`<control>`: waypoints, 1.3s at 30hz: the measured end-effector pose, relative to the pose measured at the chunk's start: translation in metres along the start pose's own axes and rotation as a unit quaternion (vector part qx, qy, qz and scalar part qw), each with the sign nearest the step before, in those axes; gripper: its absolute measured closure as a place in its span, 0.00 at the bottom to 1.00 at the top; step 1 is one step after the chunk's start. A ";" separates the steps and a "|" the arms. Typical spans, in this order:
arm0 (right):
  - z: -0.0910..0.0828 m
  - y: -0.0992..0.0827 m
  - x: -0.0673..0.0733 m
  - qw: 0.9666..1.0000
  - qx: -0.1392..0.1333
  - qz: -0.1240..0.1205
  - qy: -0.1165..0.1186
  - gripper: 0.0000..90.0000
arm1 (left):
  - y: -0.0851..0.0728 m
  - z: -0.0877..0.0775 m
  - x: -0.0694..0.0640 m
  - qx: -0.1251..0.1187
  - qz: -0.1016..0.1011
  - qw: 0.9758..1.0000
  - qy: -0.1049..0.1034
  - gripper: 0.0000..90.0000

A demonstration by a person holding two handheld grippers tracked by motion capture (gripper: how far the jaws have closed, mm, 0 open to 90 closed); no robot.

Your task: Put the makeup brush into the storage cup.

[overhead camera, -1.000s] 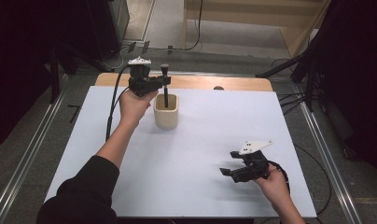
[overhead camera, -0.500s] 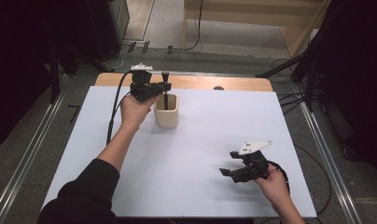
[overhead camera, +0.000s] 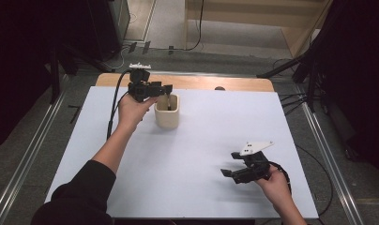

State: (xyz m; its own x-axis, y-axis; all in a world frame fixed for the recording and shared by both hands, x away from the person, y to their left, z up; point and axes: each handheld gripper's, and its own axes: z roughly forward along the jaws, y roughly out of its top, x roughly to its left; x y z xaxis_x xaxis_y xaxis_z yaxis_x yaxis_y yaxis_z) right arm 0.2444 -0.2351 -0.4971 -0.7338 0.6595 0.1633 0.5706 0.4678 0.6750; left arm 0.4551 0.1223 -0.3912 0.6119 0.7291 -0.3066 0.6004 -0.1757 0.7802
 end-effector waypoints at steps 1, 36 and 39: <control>0.000 0.000 0.000 1.000 0.000 0.000 0.000 0.25 | 0.000 -0.002 0.001 0.001 0.000 1.000 -0.001 0.43; 0.000 0.001 0.000 1.000 0.001 0.000 0.001 0.25 | -0.010 -0.042 0.001 0.066 0.001 0.997 -0.034 0.37; 0.000 0.001 0.000 1.000 0.001 0.000 0.000 0.25 | -0.012 -0.045 0.001 0.072 0.004 0.997 -0.033 0.37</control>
State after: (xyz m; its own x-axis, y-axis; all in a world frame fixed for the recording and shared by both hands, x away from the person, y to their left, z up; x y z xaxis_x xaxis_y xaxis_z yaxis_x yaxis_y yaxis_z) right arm 0.2445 -0.2351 -0.4965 -0.7341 0.6591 0.1635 0.5711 0.4689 0.6738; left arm 0.4250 0.1549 -0.3764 0.6470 0.6825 -0.3400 0.6602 -0.2783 0.6977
